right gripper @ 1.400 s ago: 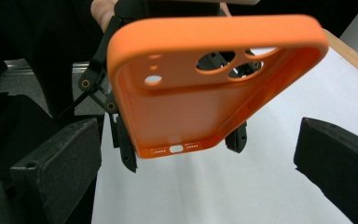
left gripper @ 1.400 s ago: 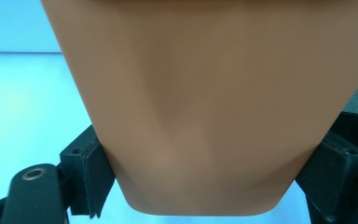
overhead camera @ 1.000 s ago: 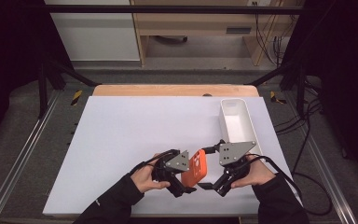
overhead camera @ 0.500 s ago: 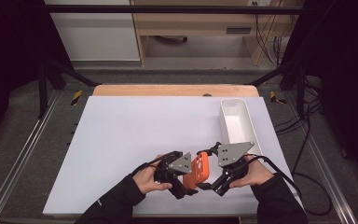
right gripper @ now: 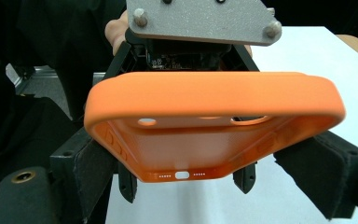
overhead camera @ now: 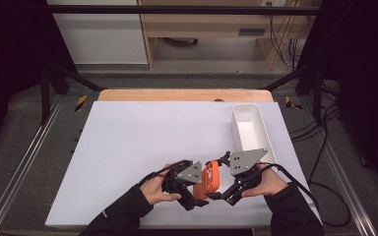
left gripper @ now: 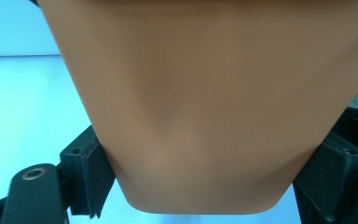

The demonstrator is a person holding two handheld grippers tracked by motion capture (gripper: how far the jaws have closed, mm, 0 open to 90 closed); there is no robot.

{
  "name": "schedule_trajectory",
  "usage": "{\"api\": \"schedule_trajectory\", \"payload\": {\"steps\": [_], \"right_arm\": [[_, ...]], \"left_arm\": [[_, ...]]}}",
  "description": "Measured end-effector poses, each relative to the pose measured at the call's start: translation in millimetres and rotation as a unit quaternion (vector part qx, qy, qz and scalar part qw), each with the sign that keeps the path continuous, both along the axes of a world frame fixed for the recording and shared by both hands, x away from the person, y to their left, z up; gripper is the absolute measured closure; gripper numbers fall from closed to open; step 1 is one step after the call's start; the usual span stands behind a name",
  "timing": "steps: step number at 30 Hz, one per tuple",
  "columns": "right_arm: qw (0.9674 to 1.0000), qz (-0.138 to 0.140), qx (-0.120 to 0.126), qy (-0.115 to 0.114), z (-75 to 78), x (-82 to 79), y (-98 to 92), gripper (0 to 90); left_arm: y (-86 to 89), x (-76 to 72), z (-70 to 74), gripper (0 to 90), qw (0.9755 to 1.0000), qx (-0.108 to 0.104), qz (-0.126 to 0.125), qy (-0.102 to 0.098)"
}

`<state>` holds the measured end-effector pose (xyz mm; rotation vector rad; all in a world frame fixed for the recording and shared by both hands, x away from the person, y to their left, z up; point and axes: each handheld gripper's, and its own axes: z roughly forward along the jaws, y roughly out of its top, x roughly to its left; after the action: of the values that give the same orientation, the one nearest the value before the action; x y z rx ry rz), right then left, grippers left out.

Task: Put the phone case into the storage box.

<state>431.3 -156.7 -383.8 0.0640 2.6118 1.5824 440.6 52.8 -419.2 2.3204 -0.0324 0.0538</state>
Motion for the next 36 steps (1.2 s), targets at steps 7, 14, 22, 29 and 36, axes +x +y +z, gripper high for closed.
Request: {"api": "schedule_trajectory", "payload": {"steps": [7,14,22,29,36], "right_arm": [[1.0000,0.002,0.000,0.006,-0.6,0.2,0.8,15.2],[1.0000,-0.001,-0.002,0.006,-1.4,0.4,1.6,15.6],[1.0000,-0.002,-0.005,0.008,-2.8,0.9,3.5,15.8],[0.9999,-0.009,-0.004,0.008,-1.4,1.1,2.8,15.7],[0.9998,-0.020,0.001,0.002,3.3,1.1,-1.6,15.6]], "left_arm": [[0.4,-0.5,-1.0,15.5,1.0000,0.004,0.000,-0.004],[1.0,-0.3,-2.2,15.5,1.0000,0.006,0.000,-0.004],[1.6,-0.5,-4.2,15.2,1.0000,0.007,0.005,-0.002],[4.9,-2.3,-1.8,8.2,0.9999,-0.006,0.013,-0.009],[18.6,-2.9,3.2,1.6,0.9991,-0.025,0.034,-0.011]]}}
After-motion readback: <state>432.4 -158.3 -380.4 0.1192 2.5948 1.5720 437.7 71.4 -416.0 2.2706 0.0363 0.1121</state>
